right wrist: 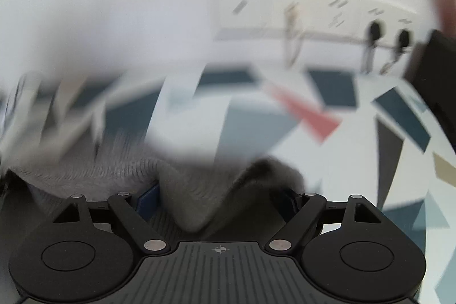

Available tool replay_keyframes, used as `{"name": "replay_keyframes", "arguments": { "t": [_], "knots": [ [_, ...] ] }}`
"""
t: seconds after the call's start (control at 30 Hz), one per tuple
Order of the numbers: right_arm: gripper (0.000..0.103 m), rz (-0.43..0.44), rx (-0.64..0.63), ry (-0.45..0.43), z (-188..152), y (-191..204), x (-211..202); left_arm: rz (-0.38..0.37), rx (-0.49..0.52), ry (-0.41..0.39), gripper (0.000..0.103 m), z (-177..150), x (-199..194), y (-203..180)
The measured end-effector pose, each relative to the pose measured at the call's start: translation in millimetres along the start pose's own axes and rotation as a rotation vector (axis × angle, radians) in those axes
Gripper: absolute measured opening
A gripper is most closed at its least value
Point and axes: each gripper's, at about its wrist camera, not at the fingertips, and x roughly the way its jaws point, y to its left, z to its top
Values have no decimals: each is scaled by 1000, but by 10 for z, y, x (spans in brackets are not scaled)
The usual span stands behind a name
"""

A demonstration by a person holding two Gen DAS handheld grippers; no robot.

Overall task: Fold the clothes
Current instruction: 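Pat the folded grey sweater flat with both grippers open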

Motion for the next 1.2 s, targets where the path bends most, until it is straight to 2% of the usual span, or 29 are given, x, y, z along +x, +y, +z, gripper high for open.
{"name": "replay_keyframes", "arguments": {
  "t": [0.07, 0.1, 0.17, 0.3, 0.4, 0.43, 0.57, 0.7, 0.77, 0.87, 0.97, 1.2],
  "knots": [
    [79, 14, 122, -42, 182, -147, -5, -30, -80, -40, 102, 158, -52, 85],
    [79, 27, 159, -56, 232, -214, -27, -59, -101, -39, 102, 195, -56, 124],
    [80, 19, 180, -75, 240, -321, -85, -72, -113, -2, 102, 170, -20, 170],
    [84, -12, 177, -31, 15, -554, -165, -66, -112, 120, 102, -164, 60, 284],
    [86, 7, 211, 5, -246, -761, -274, -78, -147, 160, 102, -483, -2, 407],
    [90, 8, 219, 12, -337, -811, -315, -76, -165, 171, 102, -584, -24, 442],
    [93, 2, 195, 86, -624, -854, -333, -82, -218, 246, 102, -889, 18, 500],
    [102, 4, 162, 122, -709, -721, -241, -55, -160, 235, 103, -896, 27, 388],
    [102, -9, 144, 137, -706, -635, -163, -39, -130, 243, 103, -872, 58, 332],
    [102, -62, 49, 146, -710, -457, -73, -35, -149, 266, 103, -831, 93, 337],
    [102, -63, 42, 122, -738, -407, -54, -23, -156, 272, 103, -821, 106, 328],
    [102, -48, 24, 61, -794, -454, -67, -24, -145, 199, 103, -917, 49, 321]
  ]
}}
